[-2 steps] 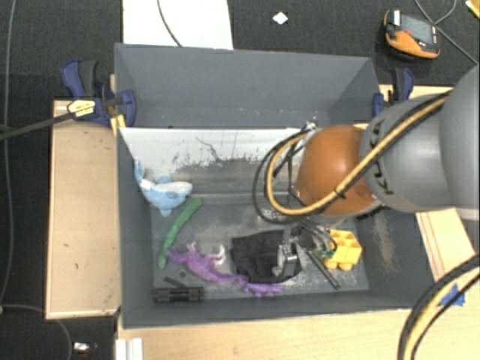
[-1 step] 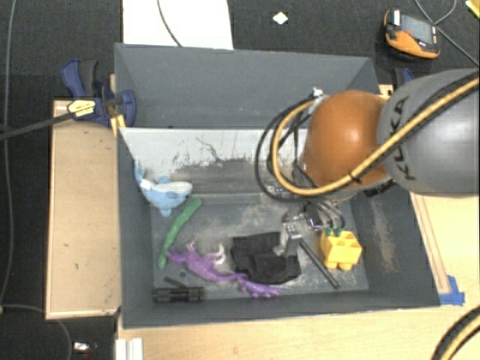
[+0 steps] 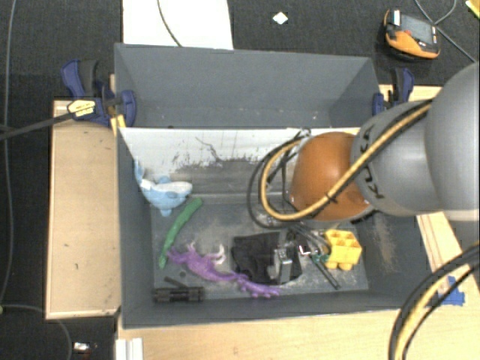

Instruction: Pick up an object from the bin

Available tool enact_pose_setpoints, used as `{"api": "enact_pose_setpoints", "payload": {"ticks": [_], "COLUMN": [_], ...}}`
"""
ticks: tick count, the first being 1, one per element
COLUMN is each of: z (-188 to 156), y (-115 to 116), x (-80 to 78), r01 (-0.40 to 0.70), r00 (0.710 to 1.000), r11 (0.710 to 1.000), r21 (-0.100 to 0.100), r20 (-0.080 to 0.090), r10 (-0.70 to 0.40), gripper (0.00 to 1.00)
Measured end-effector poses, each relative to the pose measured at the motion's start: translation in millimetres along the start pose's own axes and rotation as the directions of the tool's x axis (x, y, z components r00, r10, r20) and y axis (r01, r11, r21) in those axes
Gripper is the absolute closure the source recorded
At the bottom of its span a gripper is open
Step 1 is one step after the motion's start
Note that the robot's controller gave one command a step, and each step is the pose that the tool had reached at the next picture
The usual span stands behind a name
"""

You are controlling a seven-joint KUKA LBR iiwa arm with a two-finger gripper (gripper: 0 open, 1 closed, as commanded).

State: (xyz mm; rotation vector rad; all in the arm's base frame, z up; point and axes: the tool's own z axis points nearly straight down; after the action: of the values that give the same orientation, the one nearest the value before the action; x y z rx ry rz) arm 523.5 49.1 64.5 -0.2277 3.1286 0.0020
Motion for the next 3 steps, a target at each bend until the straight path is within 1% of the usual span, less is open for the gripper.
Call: {"api": "enact_pose_setpoints", "payload": {"ticks": [1, 2, 3], "z": [-6.4, -3.7, -4.1], "y": [-7.2, -1.0, -1.0], "x": [-2.5, -2.6, -2.5], "r01": [0.009, 0.001, 0.001], "r00": [1.0, 1.0, 1.0], "r11": [1.0, 1.0, 1.0], "r21": [0.002, 0.0, 0.0], "r20": [0.026, 0.01, 0.01], "r10": [-0.009, -0.001, -0.001], "gripper": [0.0, 1.0, 1.0]}}
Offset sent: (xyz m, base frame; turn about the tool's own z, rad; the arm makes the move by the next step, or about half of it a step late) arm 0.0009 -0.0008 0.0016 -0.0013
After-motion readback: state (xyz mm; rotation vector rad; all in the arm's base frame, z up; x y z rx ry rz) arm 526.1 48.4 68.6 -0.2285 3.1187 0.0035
